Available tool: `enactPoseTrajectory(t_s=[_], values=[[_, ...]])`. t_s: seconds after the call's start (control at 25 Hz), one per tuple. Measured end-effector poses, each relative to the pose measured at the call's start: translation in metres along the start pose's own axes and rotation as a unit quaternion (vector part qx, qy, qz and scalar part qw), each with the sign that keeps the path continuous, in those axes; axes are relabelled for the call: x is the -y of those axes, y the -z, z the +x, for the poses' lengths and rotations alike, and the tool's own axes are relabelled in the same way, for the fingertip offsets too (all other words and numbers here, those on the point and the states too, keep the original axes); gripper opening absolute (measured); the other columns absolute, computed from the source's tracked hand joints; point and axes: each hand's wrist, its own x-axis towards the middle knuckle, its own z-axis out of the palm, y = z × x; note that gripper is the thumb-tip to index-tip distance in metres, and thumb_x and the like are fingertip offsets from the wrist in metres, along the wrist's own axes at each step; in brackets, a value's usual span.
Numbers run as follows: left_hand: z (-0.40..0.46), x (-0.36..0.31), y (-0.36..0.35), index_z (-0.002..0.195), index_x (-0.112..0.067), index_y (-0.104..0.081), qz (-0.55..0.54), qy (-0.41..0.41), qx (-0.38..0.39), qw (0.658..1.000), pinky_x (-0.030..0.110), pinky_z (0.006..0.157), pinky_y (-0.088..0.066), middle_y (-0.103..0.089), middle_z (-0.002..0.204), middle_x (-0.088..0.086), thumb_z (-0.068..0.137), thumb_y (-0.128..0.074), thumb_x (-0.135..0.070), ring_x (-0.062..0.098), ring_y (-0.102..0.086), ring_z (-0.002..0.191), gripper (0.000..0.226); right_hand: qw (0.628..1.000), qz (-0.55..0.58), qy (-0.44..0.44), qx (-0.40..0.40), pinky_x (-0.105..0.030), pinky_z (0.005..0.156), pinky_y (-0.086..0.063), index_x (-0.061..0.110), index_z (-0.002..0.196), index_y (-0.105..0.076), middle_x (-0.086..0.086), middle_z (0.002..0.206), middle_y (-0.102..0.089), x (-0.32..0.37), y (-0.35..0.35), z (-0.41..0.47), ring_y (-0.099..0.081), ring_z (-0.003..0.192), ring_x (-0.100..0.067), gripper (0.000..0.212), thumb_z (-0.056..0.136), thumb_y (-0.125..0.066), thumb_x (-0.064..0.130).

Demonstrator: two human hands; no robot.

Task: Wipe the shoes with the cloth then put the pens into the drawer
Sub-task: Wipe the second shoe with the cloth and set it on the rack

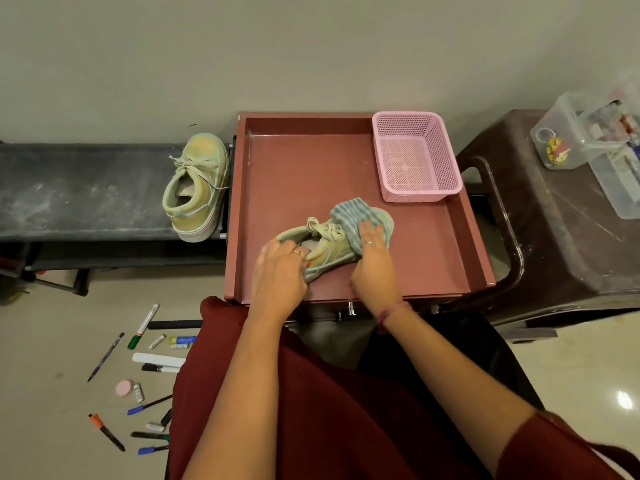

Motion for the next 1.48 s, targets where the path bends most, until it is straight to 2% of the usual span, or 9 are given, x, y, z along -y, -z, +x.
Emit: enactPoseTrajectory(t_s=[0.2,0.48,0.6,0.72,0.88,1.08,1.16,1.32,1.48], values=[[-0.003,0.012,0.002,0.091,-0.011,-0.071,0.037,-0.041,0.003,0.998,0.041,0.093,-0.042,-0.065,0.084,0.005,0.081,-0.065,-0.004,0.03,-0.058,0.085,0.013,0.985,-0.125,0.116,-0.022,-0.039,0.115,-0.023,0.002,0.145,-0.028,-0.017,0.151,-0.031,-0.037,0.013,0.003,-0.023,0.143,-0.03,0.064,0.083,-0.036,-0.012],[0.008,0.019,-0.003,0.102,-0.01,-0.071,0.027,-0.021,-0.041,0.999,0.042,0.083,-0.043,-0.064,0.091,0.008,0.081,-0.064,-0.001,0.033,-0.056,0.086,0.024,1.0,0.008,0.019,0.004,0.0,0.101,0.018,0.007,0.15,-0.01,-0.007,0.159,-0.004,-0.02,-0.007,-0.008,0.004,0.146,-0.025,0.087,0.073,-0.037,-0.023],[0.002,0.003,-0.005,0.126,-0.008,-0.056,-0.047,0.074,-0.088,0.992,0.049,0.093,-0.042,-0.048,0.126,0.018,0.077,-0.064,0.007,0.04,-0.042,0.111,0.052,0.996,0.064,0.066,0.011,-0.007,0.112,0.004,0.007,0.149,-0.017,-0.007,0.158,-0.012,-0.031,-0.003,-0.012,-0.004,0.147,-0.022,0.082,0.074,-0.038,-0.021],[-0.009,-0.026,-0.013,0.15,0.0,-0.012,-0.2,0.203,-0.09,0.954,0.047,0.115,-0.019,-0.008,0.152,0.025,0.076,-0.069,-0.006,0.038,-0.014,0.138,0.093,0.991,0.132,0.023,-0.012,-0.024,0.117,-0.02,0.006,0.146,-0.029,-0.006,0.154,-0.026,-0.028,0.01,-0.013,-0.029,0.139,-0.016,0.072,0.079,-0.036,-0.018],[-0.002,-0.033,-0.021,0.148,0.0,0.016,-0.36,0.284,-0.055,0.887,0.038,0.119,-0.004,0.011,0.157,0.019,0.072,-0.082,-0.035,0.029,0.006,0.146,0.129,0.942,0.291,-0.145,-0.084,-0.015,0.065,-0.052,0.013,0.142,-0.038,-0.005,0.114,-0.062,-0.042,0.04,-0.001,-0.058,0.071,-0.004,0.058,0.089,-0.036,-0.01],[0.01,-0.031,-0.029,0.15,-0.001,0.008,-0.389,0.311,-0.117,0.859,0.04,0.121,-0.008,-0.004,0.157,0.018,0.058,-0.087,-0.049,0.028,-0.003,0.147,0.14,0.97,0.169,-0.174,-0.007,-0.023,0.08,-0.051,0.005,0.145,-0.032,-0.02,0.125,-0.057,-0.041,0.041,0.02,-0.061,0.1,-0.025,0.06,0.087,-0.036,-0.01],[0.016,-0.032,-0.034,0.15,-0.002,0.0,-0.389,0.318,-0.141,0.853,0.042,0.12,-0.014,-0.015,0.153,0.019,0.051,-0.088,-0.054,0.031,-0.013,0.144,0.142,0.989,0.07,-0.128,0.004,-0.026,0.111,-0.027,0.001,0.148,-0.016,-0.021,0.153,-0.024,-0.023,0.011,0.01,-0.03,0.139,-0.03,0.069,0.084,-0.037,-0.013],[0.025,-0.03,-0.046,0.147,-0.003,-0.011,-0.385,0.326,-0.186,0.843,0.049,0.115,-0.023,-0.025,0.146,0.02,0.046,-0.088,-0.057,0.035,-0.024,0.137,0.138,0.994,0.059,-0.077,-0.045,-0.03,0.117,-0.015,0.004,0.149,-0.009,-0.012,0.159,-0.001,-0.007,-0.021,-0.019,0.003,0.147,-0.025,0.078,0.079,-0.036,-0.019],[0.027,-0.029,-0.054,0.144,-0.003,-0.014,-0.366,0.321,-0.21,0.848,0.05,0.114,-0.024,-0.028,0.142,0.02,0.048,-0.089,-0.048,0.035,-0.028,0.134,0.13,0.99,-0.088,0.1,-0.038,-0.027,0.11,-0.028,0.0,0.143,-0.034,-0.016,0.15,-0.032,-0.026,-0.008,-0.025,-0.029,0.14,-0.027,0.065,0.079,-0.028,-0.012]])
